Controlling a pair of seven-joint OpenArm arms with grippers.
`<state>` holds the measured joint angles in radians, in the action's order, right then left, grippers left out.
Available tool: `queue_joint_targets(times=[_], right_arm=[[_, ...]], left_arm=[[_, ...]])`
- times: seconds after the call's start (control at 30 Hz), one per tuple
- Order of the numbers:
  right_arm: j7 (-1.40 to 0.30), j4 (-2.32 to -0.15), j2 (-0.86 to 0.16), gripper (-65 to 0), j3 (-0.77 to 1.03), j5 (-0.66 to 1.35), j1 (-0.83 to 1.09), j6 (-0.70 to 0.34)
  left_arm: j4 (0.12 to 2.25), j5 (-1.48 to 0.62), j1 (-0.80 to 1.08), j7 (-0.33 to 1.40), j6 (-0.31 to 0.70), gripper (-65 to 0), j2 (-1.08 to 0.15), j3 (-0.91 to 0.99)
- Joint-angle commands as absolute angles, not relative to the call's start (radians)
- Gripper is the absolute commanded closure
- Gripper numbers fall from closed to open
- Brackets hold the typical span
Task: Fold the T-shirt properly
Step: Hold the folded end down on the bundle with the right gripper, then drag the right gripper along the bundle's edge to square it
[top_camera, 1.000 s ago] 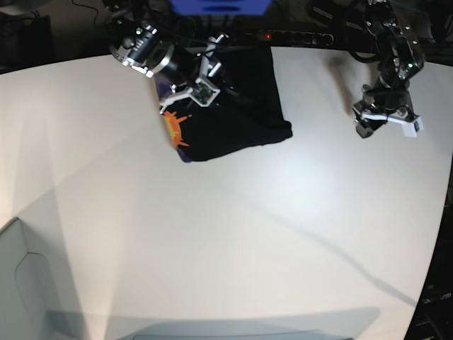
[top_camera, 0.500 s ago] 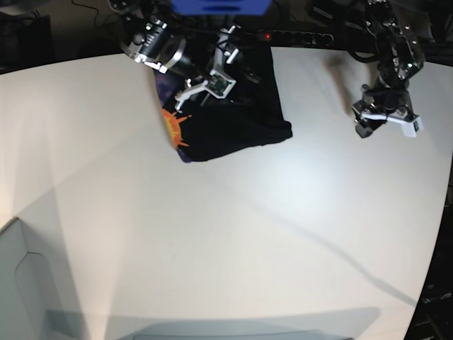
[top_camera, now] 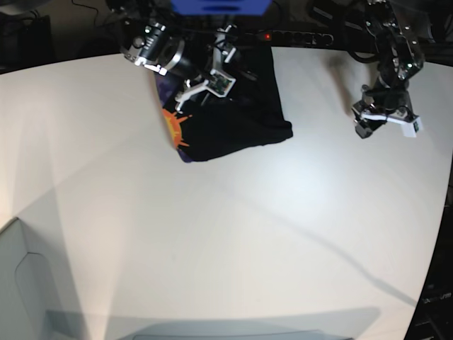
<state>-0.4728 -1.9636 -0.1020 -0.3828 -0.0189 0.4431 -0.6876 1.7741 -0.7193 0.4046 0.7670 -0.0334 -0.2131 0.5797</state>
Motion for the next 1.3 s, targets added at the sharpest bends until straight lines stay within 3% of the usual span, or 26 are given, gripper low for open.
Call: queue_joint_targets(times=[0.0, 0.43, 0.8, 1.27], right_arm=[[-0.449, -1.971, -0.101, -33.5, -0.383, -0.001, 0.441, -0.698], [-0.449, -1.891, -0.137, -33.5, -0.390, -0.001, 0.410, -0.698], [-0.443, -1.965, -0.326, -33.3, -0.639, -0.001, 0.329, -0.698], [-0.450, -1.959, -0.331, -33.3, -0.631, 0.004, 0.196, -0.698]], left_arm=[[1.794, -0.727, 0.406, 0.754, -0.030, -33.2, -0.225, 0.584], [1.794, -0.727, 0.407, 0.754, -0.030, -33.2, -0.223, 0.587], [1.794, -0.727, 0.414, 0.754, -0.030, -33.2, -0.225, 0.587], [1.796, -0.727, 0.412, 0.754, -0.030, -33.2, -0.216, 0.535]])
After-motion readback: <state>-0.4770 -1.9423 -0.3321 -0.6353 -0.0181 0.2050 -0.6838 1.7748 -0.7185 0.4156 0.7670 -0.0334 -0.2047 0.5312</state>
